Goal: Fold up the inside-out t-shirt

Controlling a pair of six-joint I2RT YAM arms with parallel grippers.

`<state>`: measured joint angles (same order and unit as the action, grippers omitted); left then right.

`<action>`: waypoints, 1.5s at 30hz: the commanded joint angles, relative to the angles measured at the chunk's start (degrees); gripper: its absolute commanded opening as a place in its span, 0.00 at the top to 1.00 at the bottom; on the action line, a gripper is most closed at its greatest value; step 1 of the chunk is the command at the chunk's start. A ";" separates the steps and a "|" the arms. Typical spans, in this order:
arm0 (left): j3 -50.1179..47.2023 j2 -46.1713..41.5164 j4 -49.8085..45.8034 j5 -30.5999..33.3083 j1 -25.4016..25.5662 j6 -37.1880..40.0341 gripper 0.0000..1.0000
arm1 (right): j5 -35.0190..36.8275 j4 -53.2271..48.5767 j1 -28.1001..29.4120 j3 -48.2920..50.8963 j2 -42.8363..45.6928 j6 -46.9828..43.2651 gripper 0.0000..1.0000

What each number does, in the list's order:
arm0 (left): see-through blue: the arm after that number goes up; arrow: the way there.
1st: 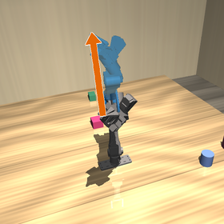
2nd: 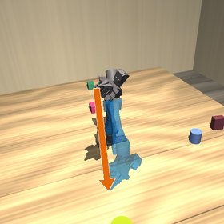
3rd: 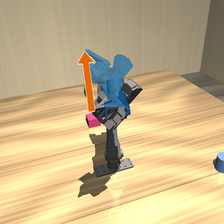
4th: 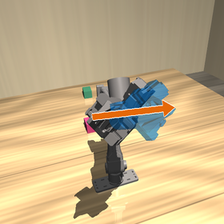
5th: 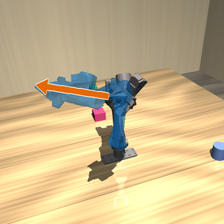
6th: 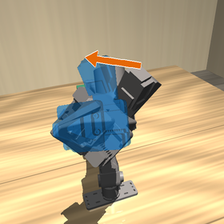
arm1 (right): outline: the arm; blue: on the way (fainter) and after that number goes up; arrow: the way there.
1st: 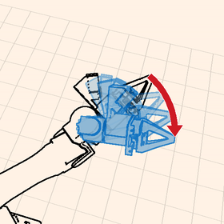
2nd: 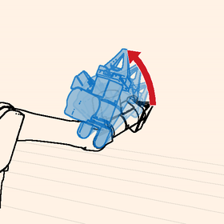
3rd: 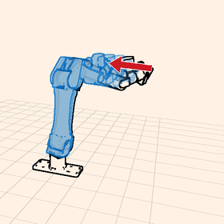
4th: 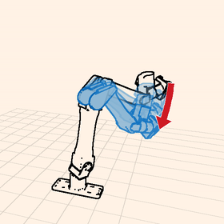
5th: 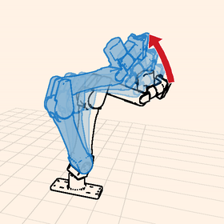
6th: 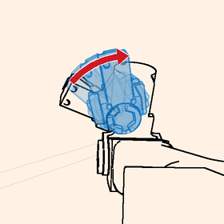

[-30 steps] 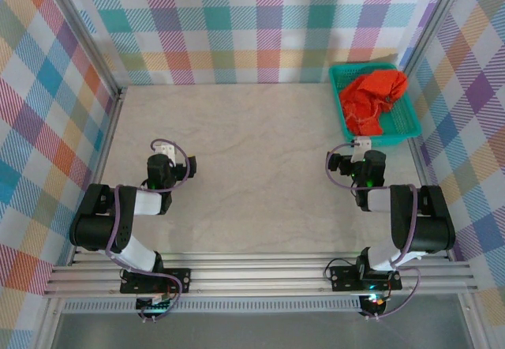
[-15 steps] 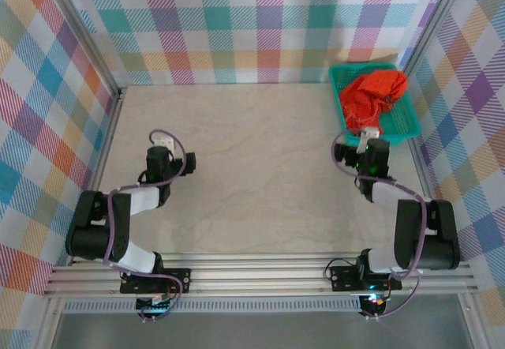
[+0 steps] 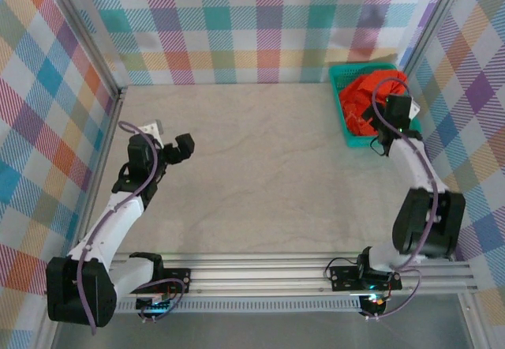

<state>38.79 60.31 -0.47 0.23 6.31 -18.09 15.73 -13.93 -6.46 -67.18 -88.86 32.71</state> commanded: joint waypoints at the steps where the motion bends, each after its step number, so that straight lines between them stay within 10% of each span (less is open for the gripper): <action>1: -1.26 -3.40 -10.38 14.61 -0.21 -10.93 0.00 | -5.00 -5.94 -0.38 -7.15 -7.77 3.09 0.00; 8: -2.74 -8.83 -9.64 18.34 -0.94 -10.81 0.00 | -7.20 -6.83 -0.32 -20.79 -21.32 1.05 0.25; 19: -3.74 -7.23 -6.89 7.93 -0.94 -10.88 0.00 | -8.87 -8.99 0.64 -29.14 -35.47 0.30 0.29; 23: -4.64 -7.21 -6.71 6.81 -0.94 -11.66 0.00 | -10.36 -9.50 0.66 -30.87 -36.75 0.16 0.66; 29: -4.99 -7.35 -6.13 2.54 -0.94 -12.93 0.01 | -8.83 -11.46 0.67 -31.99 -31.63 -1.19 1.00; 45: -1.31 -10.03 -7.09 -10.96 0.17 -16.10 0.05 | -13.89 -7.64 3.93 -26.62 -0.06 -1.41 1.00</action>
<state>34.89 51.92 -7.49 -7.49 5.98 -33.26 4.36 -24.51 -3.97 -96.09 -93.62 32.23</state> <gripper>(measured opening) 0.948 0.049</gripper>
